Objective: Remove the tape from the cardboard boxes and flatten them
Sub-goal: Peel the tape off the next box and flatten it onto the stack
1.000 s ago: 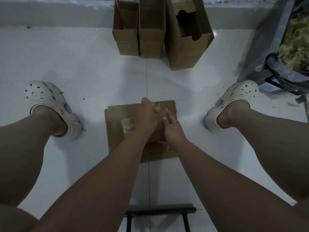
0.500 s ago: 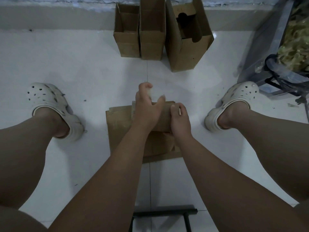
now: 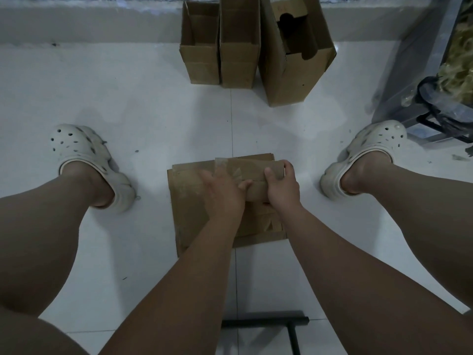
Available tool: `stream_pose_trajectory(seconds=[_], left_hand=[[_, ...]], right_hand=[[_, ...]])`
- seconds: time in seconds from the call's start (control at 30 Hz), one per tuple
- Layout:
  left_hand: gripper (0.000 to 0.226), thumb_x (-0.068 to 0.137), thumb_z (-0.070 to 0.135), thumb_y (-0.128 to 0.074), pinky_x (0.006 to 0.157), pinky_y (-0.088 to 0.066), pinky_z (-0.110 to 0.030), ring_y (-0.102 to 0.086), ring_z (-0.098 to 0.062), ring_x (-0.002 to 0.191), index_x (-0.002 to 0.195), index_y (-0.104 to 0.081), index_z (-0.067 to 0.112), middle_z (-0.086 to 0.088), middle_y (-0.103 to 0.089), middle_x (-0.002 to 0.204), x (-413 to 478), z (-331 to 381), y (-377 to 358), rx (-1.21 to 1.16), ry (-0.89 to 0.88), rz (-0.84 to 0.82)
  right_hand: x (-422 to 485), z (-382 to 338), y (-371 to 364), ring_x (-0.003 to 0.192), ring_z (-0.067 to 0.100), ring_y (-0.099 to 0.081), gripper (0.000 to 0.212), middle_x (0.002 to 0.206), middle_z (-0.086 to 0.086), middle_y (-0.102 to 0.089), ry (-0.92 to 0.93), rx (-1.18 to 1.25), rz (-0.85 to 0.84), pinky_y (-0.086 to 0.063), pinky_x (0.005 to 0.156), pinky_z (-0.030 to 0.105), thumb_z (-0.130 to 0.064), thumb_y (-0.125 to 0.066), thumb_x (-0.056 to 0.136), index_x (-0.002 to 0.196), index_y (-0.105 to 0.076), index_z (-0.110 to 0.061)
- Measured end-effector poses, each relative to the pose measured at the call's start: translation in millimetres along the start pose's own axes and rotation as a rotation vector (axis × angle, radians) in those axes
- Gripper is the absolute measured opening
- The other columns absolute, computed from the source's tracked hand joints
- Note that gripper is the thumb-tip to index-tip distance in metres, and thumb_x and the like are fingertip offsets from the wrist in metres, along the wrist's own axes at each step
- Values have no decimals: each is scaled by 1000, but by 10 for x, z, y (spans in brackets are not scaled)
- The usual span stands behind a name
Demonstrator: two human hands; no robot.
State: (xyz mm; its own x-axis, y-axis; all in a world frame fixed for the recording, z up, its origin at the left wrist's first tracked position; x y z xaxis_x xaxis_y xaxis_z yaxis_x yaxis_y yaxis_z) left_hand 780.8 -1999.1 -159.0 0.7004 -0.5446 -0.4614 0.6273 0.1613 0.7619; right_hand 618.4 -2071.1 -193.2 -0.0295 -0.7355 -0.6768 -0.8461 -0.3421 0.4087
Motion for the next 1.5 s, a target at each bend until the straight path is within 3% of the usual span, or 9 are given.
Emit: stream_pose_trajectory(seconds=[0.1, 0.2, 0.33, 0.5, 0.73, 0.87, 1.23, 1.33, 1.5], left_hand=[[26, 88, 37, -63, 72, -37, -27, -48, -18, 85, 95, -55, 14, -4, -37, 103, 116, -18, -34, -36, 17, -101], [39, 90, 29, -62, 58, -30, -26, -43, -16, 69, 61, -37, 18, -6, -45, 86, 201, -79, -2, -131, -30, -167], [44, 90, 26, -61, 52, -24, -27, -37, -15, 63, 60, -30, 19, -2, -40, 72, 200, -140, 23, -251, -23, -214], [36, 92, 32, -58, 56, -26, -18, -40, -11, 68, 65, -37, 19, -7, -46, 96, 243, -132, 108, -170, -66, -134], [35, 95, 19, -54, 48, -34, -7, -43, -10, 59, 65, -37, 18, 2, -45, 64, 309, -47, 195, -416, -156, -196], [39, 95, 8, -53, 72, -51, -36, -58, -18, 69, 62, -33, 16, 1, -53, 62, 393, -126, 120, -749, -20, -447], [29, 96, 12, -50, 84, -55, -48, -63, -26, 100, 68, -43, 12, -12, -65, 102, 245, -380, -65, -1178, 288, -539], [8, 96, 16, -52, 78, -57, -38, -63, -24, 96, 100, -49, 11, -11, -60, 108, 265, -414, -4, -991, 347, -292], [64, 87, 47, -58, 65, -45, -25, -54, -9, 87, 137, -23, 30, 4, -47, 111, 250, 68, 143, -470, 16, -128]], right_hand=[[38, -4, 1, 108, 33, -53, 51, 133, 14, -46, 4, -12, -11, -54, 88, 53, -39, -48, 99, 146, -30, -29], [49, 8, -18, 101, 30, -50, 52, 138, 18, -40, -10, -59, 2, -51, 92, 47, -40, -45, 101, 147, -23, -35], [-135, -331, -40, 148, 33, -7, 63, 160, 8, -10, 415, -671, 197, -7, 114, 61, -49, -43, 98, 150, -9, -45], [-228, -323, -367, 145, 28, 27, 107, 160, -3, 18, 709, -1089, -24, 25, 104, 56, -77, -54, 74, 153, 5, -37], [-107, -394, -284, 148, 32, 10, 101, 154, 7, -6, 543, -960, -93, -10, 117, 56, -27, -69, 81, 153, 2, -29], [-98, -381, -241, 148, 33, 11, 93, 151, 8, -12, 496, -936, -91, -19, 116, 60, -21, -69, 78, 149, -10, -26], [-88, -353, -232, 147, 33, 5, 90, 149, 9, -14, 479, -1036, -102, -33, 109, 59, -18, -69, 78, 147, -13, -28], [-101, -371, -235, 144, 35, -6, 89, 147, 11, -18, 472, -1065, -57, -34, 109, 55, -20, -69, 76, 146, -14, -29], [-146, -346, -146, 127, 33, -28, 89, 136, 13, -28, 454, -1099, 75, -36, 102, 41, -24, -67, 74, 145, -13, -28]])
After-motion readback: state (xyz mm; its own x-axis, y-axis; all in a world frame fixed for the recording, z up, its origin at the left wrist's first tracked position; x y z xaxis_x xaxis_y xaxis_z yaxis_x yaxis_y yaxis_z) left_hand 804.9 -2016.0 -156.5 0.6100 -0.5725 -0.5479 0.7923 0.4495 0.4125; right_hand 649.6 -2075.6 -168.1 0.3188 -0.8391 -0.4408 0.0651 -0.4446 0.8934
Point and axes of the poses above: each hand's wrist, its own x-axis towards the middle knuckle, its own y-axis out of the back of the hand, z = x × y, the point moved 9 cm from there along x, towards the middle knuckle
